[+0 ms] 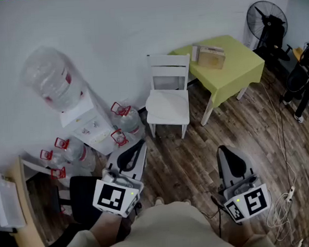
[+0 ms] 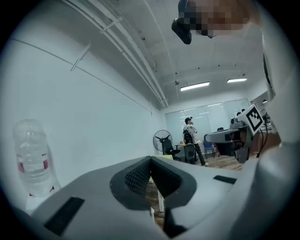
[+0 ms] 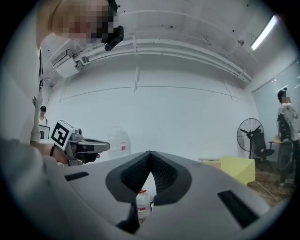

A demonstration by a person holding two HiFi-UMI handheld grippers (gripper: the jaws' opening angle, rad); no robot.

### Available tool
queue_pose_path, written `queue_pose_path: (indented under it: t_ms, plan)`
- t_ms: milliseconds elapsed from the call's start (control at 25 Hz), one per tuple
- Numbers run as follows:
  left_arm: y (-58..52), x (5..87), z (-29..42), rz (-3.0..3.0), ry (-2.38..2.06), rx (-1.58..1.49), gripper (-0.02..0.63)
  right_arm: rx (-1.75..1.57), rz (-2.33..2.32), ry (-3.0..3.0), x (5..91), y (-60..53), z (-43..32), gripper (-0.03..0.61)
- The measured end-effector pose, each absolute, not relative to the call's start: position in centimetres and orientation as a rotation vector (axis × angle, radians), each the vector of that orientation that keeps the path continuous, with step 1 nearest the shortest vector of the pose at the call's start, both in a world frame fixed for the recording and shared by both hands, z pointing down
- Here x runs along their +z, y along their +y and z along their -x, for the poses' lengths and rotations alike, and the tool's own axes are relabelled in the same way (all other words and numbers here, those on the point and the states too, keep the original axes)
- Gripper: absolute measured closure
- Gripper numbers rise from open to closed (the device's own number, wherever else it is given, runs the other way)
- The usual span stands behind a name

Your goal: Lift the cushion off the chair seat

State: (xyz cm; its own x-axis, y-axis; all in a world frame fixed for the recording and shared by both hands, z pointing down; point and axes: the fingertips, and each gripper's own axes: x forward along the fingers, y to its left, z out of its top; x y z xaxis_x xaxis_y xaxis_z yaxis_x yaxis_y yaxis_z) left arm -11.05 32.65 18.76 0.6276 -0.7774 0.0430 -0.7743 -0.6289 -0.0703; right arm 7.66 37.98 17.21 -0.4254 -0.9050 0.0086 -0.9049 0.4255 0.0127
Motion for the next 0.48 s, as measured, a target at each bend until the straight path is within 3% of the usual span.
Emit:
queue_pose_path:
  t_ms: [480]
  plan:
    - [33.4, 18.8, 12.9, 2.791, 1.373, -0.084, 0.594, 0.019, -1.704, -2.617, 18.0, 38.3, -6.4, 0.557]
